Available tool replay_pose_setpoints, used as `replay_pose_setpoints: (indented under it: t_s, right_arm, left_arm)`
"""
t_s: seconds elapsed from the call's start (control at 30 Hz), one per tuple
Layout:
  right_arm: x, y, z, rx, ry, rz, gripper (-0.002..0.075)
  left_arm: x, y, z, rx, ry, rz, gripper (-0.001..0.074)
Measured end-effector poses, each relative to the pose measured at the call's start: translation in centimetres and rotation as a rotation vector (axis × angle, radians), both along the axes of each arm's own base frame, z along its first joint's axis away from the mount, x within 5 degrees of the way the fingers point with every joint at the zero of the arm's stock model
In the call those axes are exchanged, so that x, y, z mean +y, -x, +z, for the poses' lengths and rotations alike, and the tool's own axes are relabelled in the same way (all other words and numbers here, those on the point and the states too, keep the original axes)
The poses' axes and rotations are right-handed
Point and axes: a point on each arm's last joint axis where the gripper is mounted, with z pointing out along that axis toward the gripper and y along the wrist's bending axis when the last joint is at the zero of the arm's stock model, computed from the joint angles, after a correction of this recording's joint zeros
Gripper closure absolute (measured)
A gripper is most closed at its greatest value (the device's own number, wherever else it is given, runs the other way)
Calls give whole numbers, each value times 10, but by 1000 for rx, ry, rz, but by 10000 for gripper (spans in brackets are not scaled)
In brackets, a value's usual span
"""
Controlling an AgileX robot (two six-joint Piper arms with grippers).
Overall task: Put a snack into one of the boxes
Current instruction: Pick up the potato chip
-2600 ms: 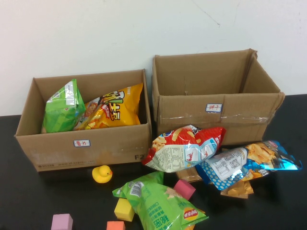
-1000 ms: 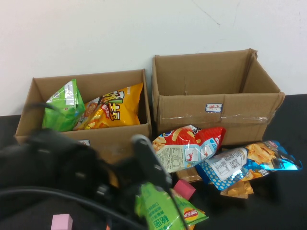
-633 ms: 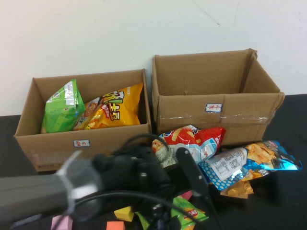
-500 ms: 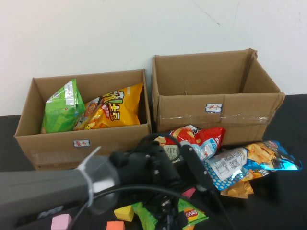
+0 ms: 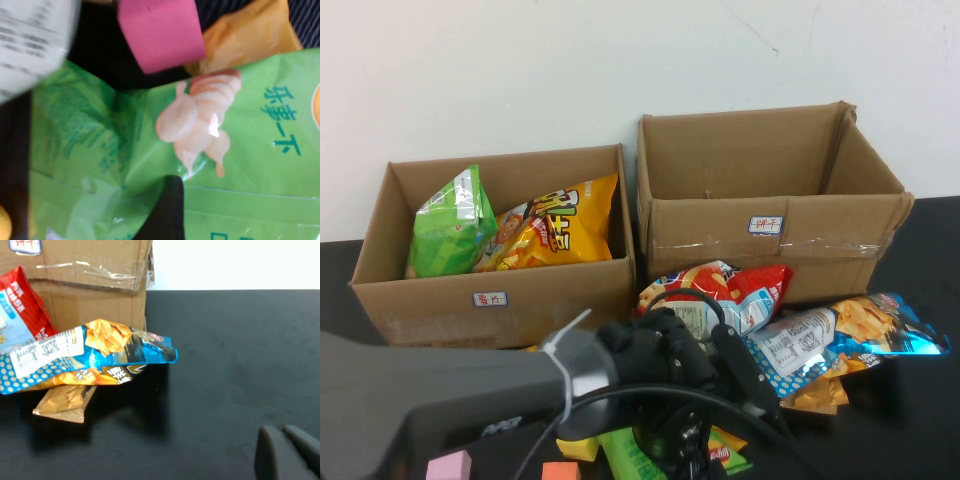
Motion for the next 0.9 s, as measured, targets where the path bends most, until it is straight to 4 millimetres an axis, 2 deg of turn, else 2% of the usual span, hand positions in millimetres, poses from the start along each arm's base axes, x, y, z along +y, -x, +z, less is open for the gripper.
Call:
replay_pose_setpoints:
  t_s: [0.27,0.37,0.47,0.6,0.63,0.73,0.8,0.9]
  right_arm:
    - [0,0,0,0,0,0,727]
    - [0,0,0,0,0,0,727]
    - [0,0,0,0,0,0,727]
    - [0,0,0,0,0,0,727]
    - [0,0,0,0,0,0,727]
    - [0,0,0,0,0,0,727]
    - [0,0,0,0,0,0,727]
    - [0,0,0,0,-1,0,727]
  left_arm:
    - [-2,-1,-15,16,-15,-4,42]
    - [-3,-2,-21,23,-26,-6,83]
    - [-3,-2,-27,29,-41,-9,238]
    - [-4,-4,-25,20,-41,-15,542]
    - [-4,-4,-25,20,-41,-15,599]
    - [-4,-4,-24,23,-50,-13,676]
    - [-4,-5,-21,26,-57,-7,696]
    - [-2,-2,-5,36,-44,20,713]
